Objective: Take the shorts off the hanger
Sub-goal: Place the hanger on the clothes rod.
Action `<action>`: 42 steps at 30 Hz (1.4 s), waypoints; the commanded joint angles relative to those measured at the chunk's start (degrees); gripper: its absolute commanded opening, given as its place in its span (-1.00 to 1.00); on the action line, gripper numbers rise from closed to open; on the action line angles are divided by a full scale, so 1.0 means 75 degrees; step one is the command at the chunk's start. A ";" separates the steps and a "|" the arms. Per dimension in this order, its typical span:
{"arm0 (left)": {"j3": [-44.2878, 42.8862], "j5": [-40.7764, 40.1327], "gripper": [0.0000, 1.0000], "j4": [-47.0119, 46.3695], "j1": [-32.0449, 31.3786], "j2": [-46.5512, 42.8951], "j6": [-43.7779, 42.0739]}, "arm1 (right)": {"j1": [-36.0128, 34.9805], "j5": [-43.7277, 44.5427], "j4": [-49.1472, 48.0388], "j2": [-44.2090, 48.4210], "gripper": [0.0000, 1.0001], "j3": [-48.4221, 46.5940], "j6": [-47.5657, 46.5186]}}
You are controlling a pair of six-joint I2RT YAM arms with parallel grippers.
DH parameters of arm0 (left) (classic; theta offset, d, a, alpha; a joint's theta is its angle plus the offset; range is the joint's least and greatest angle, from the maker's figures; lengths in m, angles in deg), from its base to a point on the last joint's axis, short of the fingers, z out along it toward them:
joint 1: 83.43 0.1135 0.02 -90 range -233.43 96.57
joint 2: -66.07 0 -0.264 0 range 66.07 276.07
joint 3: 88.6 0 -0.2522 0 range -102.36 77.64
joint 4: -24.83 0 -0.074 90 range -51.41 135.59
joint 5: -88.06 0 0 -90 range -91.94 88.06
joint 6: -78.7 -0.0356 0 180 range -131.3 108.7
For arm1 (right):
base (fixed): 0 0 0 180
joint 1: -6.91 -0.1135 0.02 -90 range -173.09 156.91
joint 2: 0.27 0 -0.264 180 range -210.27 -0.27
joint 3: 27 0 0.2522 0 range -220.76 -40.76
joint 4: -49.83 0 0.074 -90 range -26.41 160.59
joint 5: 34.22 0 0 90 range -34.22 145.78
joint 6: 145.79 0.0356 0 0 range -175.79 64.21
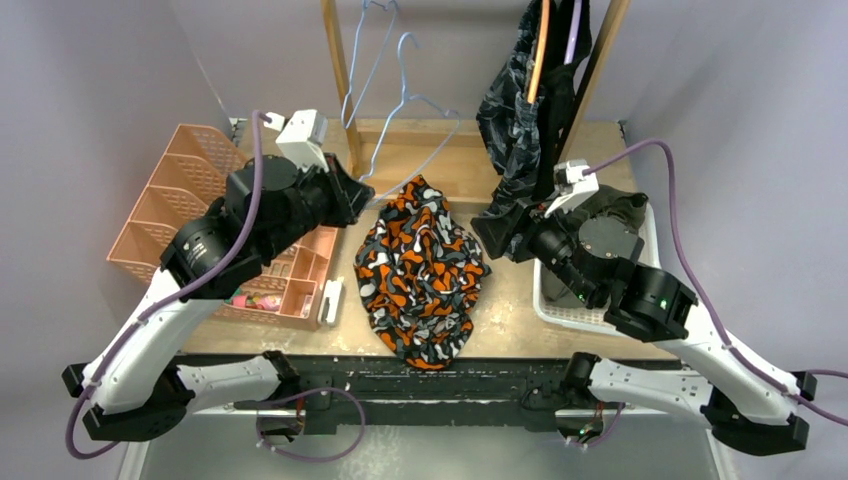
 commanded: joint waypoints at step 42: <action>-0.3790 -0.3419 -1.00 -0.2245 0.0068 0.3698 -0.2294 | -0.0011 -0.1183 -0.0849 -0.0628 0.38 0.0988 0.1254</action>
